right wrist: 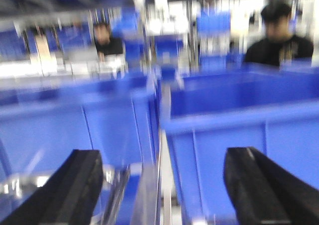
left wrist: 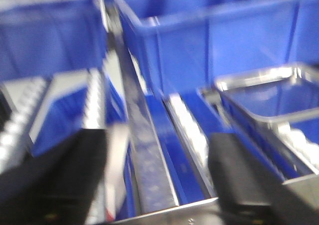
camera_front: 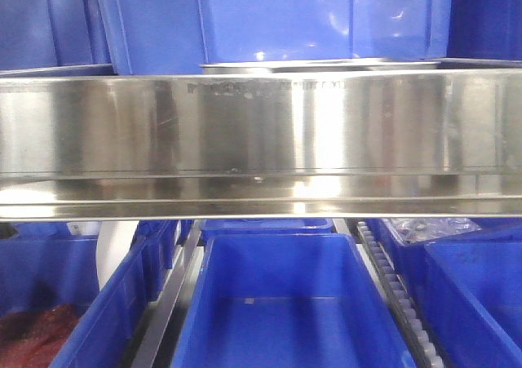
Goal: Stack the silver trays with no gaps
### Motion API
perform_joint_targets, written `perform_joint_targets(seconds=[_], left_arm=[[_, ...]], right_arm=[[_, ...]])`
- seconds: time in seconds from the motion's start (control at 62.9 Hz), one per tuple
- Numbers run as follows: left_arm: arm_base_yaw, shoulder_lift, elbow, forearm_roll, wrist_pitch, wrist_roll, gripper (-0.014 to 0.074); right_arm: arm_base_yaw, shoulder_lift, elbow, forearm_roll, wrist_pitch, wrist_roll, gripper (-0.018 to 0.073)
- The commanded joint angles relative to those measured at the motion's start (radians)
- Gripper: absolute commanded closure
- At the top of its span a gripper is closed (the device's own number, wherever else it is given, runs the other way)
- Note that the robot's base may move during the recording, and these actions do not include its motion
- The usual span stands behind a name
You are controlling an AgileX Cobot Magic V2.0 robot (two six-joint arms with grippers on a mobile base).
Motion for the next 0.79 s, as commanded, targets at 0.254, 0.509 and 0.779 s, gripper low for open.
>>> perform_joint_targets(seconds=[0.254,0.509,0.779], left_arm=[[-0.017,0.222,-0.116,-0.145,0.031,-0.002,0.0141],[-0.017,0.232,-0.116,-0.145,0.031,-0.002,0.0141],[-0.017,0.232,-0.116,-0.145,0.033,-0.002,0.0141]], right_arm=[[0.228,0.381,-0.395,0.066,0.277,-0.033,-0.0063],[0.366,0.787,-0.677,0.012,0.486,-0.03,-0.0063],[0.361,1.138,-1.004,-0.175,0.715,0.1,-0.0063]])
